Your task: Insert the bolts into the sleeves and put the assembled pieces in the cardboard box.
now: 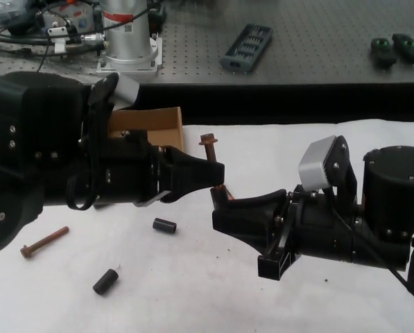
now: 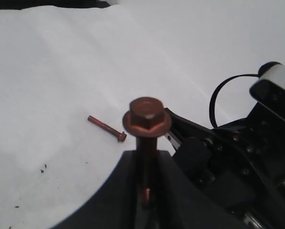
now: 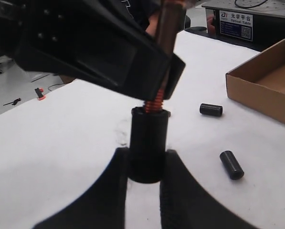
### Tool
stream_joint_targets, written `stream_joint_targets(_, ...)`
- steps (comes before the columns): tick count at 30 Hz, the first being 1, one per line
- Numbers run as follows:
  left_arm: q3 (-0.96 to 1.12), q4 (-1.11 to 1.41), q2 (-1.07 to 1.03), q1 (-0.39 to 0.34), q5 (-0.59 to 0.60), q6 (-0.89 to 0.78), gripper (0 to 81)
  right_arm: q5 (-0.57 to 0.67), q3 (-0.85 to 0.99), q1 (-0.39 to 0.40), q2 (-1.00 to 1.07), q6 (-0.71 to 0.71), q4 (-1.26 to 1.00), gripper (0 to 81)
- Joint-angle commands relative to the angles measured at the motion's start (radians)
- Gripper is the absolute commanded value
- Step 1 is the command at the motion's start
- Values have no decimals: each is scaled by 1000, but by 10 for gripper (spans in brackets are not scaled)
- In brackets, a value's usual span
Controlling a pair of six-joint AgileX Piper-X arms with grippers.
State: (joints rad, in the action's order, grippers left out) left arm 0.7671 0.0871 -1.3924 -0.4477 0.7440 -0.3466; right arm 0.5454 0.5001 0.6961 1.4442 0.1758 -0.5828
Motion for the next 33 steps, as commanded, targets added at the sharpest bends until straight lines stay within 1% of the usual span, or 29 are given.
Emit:
stream_joint_targets(1,8,-7,8,-1,19,66,6,-36,4,-8,-6,34,-51,37)
stream_joint_targets(2,8,-2,8,-1,42,96,1,-36,4,-8,-6,34,-53,37)
stream_joint_targets(3,8,1,8,-1,56,122,18,-36,4,-8,-6,34,-54,37)
stream_joint_targets(5,8,2,13,-1,53,126,95,-36,4,-8,-6,34,-56,37)
stream_joint_targets(7,11,5,23,-1,45,126,241,-36,4,-8,-6,34,-58,37)
stream_joint_targets(8,11,5,28,-1,34,126,335,-36,4,-8,-6,34,-60,37)
stream_joint_targets(10,11,5,51,-1,-31,114,529,-36,11,-8,-6,34,-56,37)
stream_joint_targets(11,11,5,62,-1,-87,106,580,-36,18,-8,-6,34,-41,37)
stream_joint_targets(12,11,5,79,6,-134,106,596,-36,28,-8,-6,34,-20,37)
stream_joint_targets(14,13,5,120,26,-200,106,558,-36,67,-8,-6,3,65,37)
stream_joint_targets(16,15,2,162,52,-237,119,516,-36,115,-8,0,-78,154,37)
stream_joint_targets(18,22,-18,215,86,-259,121,501,-40,184,-8,24,-136,231,37)
stream_joint_targets(20,23,-55,279,122,-301,123,473,-43,257,-16,65,-151,278,37)
stream_joint_targets(22,23,-118,342,154,-361,174,427,-43,352,-24,123,-138,305,37)
stream_joint_targets(26,23,-292,472,201,-473,280,305,-66,574,-38,288,-76,405,37)
stream_joint_targets(30,23,-454,582,215,-517,282,190,-66,831,-38,467,-36,565,37)
stream_joint_targets(33,23,-556,629,215,-517,282,132,-85,1042,-38,597,9,708,37)
